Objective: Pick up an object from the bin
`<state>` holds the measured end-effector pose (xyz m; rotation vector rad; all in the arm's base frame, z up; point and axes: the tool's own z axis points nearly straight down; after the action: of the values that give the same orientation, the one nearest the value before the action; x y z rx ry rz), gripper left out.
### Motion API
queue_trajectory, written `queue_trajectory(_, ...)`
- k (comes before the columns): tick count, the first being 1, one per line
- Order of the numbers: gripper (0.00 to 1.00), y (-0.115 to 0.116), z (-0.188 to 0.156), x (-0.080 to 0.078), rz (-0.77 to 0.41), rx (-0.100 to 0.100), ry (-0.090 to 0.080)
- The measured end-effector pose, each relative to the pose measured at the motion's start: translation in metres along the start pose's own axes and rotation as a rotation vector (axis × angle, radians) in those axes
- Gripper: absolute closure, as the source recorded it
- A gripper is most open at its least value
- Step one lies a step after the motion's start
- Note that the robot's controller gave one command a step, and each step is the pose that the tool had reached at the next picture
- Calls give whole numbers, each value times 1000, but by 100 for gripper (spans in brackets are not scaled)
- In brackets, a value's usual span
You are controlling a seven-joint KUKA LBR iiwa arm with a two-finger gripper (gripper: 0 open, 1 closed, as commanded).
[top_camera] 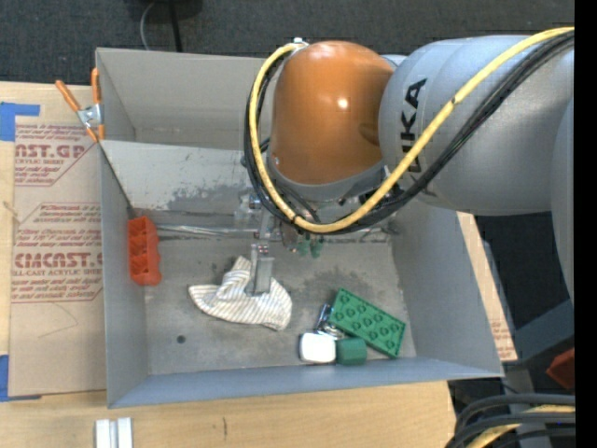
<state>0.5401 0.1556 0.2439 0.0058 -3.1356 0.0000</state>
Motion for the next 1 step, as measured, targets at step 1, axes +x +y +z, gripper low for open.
queue_trajectory(1,0,-1,-5,-1,3,-2,-8)
